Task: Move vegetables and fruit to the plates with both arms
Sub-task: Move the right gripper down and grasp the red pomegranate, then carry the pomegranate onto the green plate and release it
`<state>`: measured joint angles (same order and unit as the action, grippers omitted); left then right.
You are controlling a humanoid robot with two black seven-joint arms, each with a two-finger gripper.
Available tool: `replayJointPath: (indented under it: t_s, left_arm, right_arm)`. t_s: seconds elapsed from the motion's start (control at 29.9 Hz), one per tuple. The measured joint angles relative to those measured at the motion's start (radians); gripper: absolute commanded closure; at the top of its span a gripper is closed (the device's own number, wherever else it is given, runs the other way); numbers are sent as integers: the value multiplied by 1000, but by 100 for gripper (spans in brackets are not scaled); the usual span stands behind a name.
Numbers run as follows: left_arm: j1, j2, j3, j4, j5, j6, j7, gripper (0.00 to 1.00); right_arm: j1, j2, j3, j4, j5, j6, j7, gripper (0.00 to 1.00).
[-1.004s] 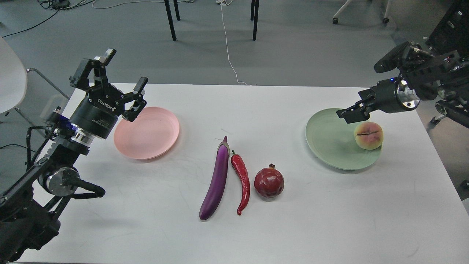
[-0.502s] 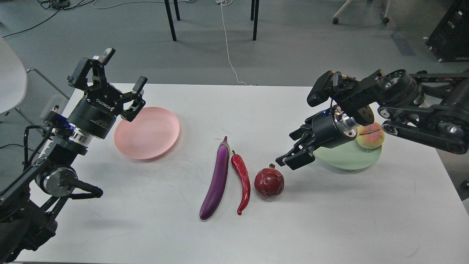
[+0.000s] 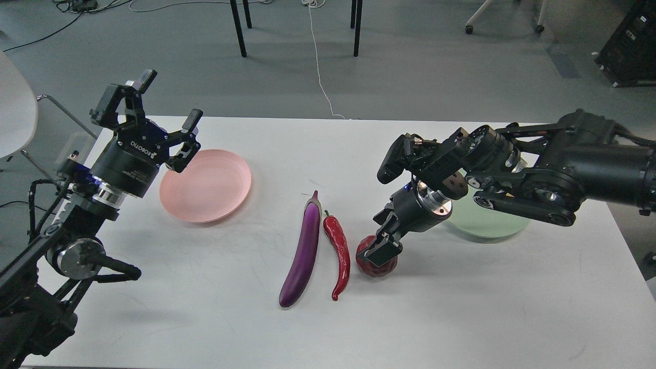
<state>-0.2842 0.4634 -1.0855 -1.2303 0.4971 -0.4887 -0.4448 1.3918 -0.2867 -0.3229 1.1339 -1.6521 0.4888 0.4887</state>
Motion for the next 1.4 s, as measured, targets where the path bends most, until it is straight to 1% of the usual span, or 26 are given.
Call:
replayJointPath:
  t_s: [0.4, 0.5, 0.57, 0.67, 0.74, 0.87, 0.94, 1.14, 1.24, 1.4]
  left_arm:
    - [9, 7, -17, 0, 0, 0, 0, 0]
    - [10, 8, -25, 0, 0, 0, 0, 0]
    - [10, 8, -27, 0, 0, 0, 0, 0]
    - [11, 8, -28, 0, 0, 0, 0, 0]
    - [12, 8, -28, 0, 0, 0, 0, 0]
    - [14, 8, -30, 0, 0, 0, 0, 0]
    - [15, 8, -30, 0, 0, 0, 0, 0]
    - [16, 12, -30, 0, 0, 0, 0, 0]
    - [16, 14, -30, 0, 0, 0, 0, 0]
    - [16, 15, -28, -1, 0, 0, 0, 0]
  right_arm:
    - [-8, 7, -27, -6, -1, 0, 0, 8]
    - [-11, 8, -31, -9, -2, 0, 0, 10]
    - [-12, 12, -37, -17, -3, 0, 0, 13]
    - [-13, 18, -44, -22, -3, 0, 0, 22]
    - [-13, 20, -45, -23, -3, 0, 0, 31]
    - [-9, 21, -51, -23, -3, 0, 0, 53]
    - [-4, 17, -52, -23, -3, 0, 0, 58]
    - [37, -8, -40, -22, -2, 0, 0, 58]
    - [85, -45, -20, -22, -1, 0, 0, 58]
    - [143, -139, -17, -44, -1, 0, 0, 57]
